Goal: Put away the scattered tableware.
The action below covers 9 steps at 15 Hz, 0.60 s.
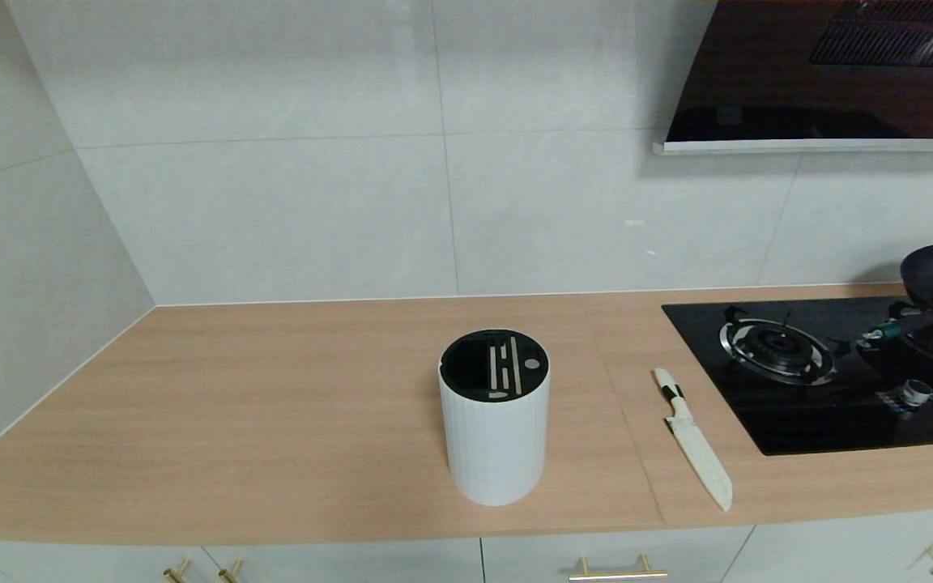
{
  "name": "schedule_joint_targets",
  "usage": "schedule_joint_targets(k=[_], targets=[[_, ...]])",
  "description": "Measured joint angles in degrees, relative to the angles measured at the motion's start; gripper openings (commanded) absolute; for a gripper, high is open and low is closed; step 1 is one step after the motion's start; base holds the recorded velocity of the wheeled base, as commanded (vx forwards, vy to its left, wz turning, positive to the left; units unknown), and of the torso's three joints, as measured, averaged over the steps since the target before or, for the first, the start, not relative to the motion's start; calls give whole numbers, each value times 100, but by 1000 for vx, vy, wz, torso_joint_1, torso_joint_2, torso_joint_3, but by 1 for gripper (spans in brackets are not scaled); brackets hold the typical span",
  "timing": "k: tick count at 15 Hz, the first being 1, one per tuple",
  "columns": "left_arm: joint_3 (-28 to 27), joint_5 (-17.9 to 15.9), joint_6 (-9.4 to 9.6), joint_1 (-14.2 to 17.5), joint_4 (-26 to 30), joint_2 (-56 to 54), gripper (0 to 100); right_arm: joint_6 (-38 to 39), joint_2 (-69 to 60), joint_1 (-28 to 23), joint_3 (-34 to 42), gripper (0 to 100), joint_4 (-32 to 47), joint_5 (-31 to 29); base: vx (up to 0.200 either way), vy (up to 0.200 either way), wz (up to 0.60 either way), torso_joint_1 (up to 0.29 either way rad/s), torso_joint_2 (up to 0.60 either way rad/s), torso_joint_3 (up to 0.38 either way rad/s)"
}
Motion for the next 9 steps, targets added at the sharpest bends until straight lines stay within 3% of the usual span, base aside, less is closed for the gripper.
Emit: schedule_joint_targets(k=[5, 9], targets=[[0, 0, -2, -2, -2, 0, 100, -196, 16, 5, -176, 100, 55, 55, 0, 0, 0, 0, 0, 0], [0, 0, 0, 0, -4, 0, 100, -43, 873, 162, -1386, 100, -5, 321, 0, 0, 0, 0, 0, 0]])
